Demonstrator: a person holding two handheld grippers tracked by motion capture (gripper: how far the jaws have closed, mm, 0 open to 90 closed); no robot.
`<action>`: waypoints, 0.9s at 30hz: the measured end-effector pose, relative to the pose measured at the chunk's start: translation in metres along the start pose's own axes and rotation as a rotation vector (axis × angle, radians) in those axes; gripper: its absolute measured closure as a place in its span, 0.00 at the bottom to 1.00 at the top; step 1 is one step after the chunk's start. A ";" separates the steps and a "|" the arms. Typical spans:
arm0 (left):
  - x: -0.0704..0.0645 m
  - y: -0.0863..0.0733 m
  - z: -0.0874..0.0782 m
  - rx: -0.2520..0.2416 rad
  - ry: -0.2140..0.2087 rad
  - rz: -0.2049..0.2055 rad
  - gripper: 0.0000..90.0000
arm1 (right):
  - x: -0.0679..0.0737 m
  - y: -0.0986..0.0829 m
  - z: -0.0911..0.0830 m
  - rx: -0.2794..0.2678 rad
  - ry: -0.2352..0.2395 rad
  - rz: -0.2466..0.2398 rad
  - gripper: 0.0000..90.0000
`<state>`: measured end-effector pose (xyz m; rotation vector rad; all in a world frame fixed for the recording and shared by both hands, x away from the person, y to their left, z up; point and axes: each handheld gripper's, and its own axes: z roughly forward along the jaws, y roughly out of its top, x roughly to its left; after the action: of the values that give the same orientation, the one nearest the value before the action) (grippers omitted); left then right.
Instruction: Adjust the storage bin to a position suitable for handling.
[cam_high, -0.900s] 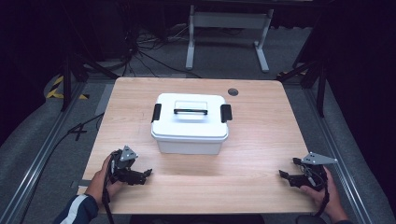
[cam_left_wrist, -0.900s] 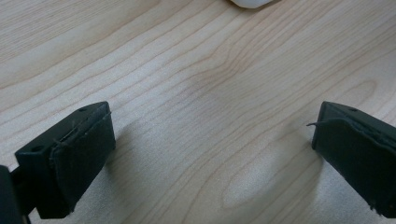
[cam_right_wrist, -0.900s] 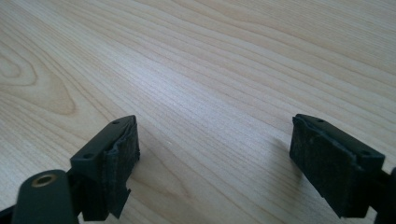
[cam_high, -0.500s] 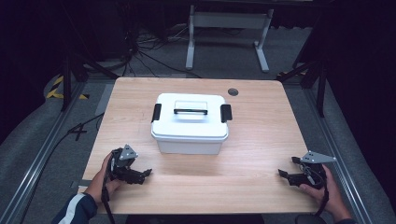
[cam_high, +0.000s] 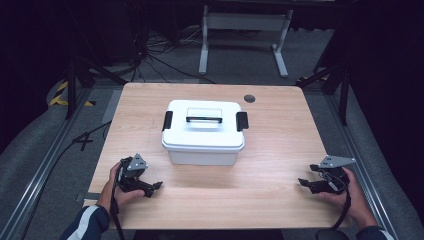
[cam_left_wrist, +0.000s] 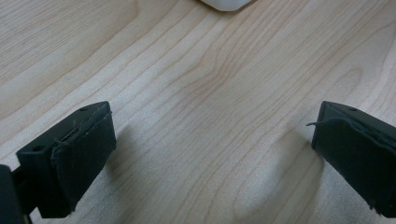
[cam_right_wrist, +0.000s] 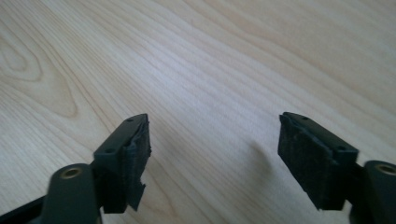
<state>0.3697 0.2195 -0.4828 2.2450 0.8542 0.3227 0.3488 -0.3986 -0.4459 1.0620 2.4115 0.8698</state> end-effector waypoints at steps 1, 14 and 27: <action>0.000 0.000 0.000 0.000 0.001 0.003 0.00 | 0.000 0.004 -0.002 -0.007 0.004 -0.015 0.33; 0.000 0.000 0.000 0.002 -0.004 0.003 0.00 | 0.015 0.086 -0.026 -0.070 0.032 -0.195 0.44; 0.000 0.000 0.000 0.001 -0.004 0.003 0.00 | 0.033 0.155 -0.029 -0.073 0.075 -0.312 0.43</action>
<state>0.3699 0.2199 -0.4827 2.2474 0.8487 0.3193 0.3941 -0.3037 -0.3245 0.6121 2.4945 0.8926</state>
